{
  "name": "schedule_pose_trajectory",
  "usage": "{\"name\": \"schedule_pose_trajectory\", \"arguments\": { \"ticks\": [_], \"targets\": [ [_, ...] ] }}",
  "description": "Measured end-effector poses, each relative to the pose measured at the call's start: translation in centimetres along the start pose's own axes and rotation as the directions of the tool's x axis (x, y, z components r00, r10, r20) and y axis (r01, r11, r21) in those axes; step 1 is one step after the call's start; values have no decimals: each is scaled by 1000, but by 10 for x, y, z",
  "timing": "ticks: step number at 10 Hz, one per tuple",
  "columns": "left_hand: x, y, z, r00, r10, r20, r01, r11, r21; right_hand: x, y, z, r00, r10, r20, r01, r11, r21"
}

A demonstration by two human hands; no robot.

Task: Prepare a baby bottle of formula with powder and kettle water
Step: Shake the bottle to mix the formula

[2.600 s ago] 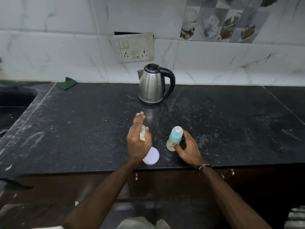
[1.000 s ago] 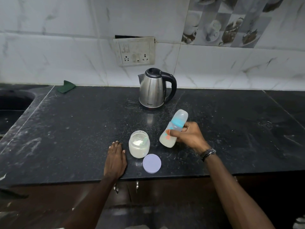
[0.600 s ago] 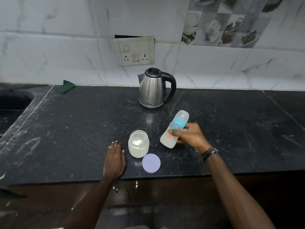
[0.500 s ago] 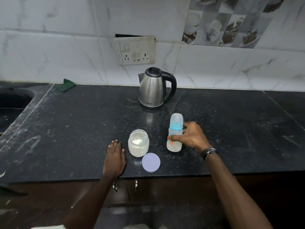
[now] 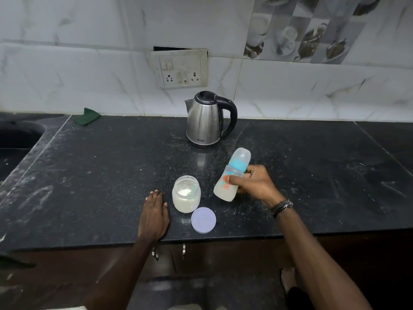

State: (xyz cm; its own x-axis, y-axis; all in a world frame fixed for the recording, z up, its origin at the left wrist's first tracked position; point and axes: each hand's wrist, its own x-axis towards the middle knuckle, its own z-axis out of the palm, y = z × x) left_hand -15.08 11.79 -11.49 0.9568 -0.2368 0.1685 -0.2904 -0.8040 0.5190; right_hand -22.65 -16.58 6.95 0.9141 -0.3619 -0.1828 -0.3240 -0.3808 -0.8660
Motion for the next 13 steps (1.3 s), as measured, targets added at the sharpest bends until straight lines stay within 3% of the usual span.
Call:
{"name": "schedule_pose_trajectory", "arguments": {
  "ticks": [2, 5, 6, 8, 9, 10, 11, 12, 13],
  "targets": [
    [0, 0, 1, 1000, 1, -9, -1, 1000, -1, 0, 0, -1, 1000, 11, 19, -12, 999, 40],
    [0, 1, 1, 1000, -17, 2, 17, 1000, 1, 3, -3, -2, 999, 29, 44, -27, 999, -33],
    [0, 0, 0, 1000, -3, -13, 3, 1000, 1, 2, -5, 2, 999, -4, 37, -3, 980, 198],
    [1, 0, 1, 1000, 1, -20, -1, 1000, 5, 0, -9, 1, 998, -26, 48, 9, 947, 322],
    [0, 0, 2, 1000, -17, 1, 17, 1000, 3, -1, -11, 2, 998, 5, -69, 26, 898, 439],
    [0, -2, 1, 1000, -3, -10, 3, 1000, 1, -4, -7, 4, 996, -26, 89, -7, 936, 351],
    [1, 0, 2, 1000, -13, 2, 13, 1000, -2, -3, -6, 3, 999, -10, -46, 32, 858, 513],
    [0, 0, 1, 1000, -13, -3, 13, 1000, 1, -4, -8, 3, 1000, -17, 16, 7, 879, 478],
    [1, 1, 1, 1000, -6, -6, 6, 1000, -3, -4, -6, 4, 999, -46, -28, 54, 864, 501]
  ]
}}
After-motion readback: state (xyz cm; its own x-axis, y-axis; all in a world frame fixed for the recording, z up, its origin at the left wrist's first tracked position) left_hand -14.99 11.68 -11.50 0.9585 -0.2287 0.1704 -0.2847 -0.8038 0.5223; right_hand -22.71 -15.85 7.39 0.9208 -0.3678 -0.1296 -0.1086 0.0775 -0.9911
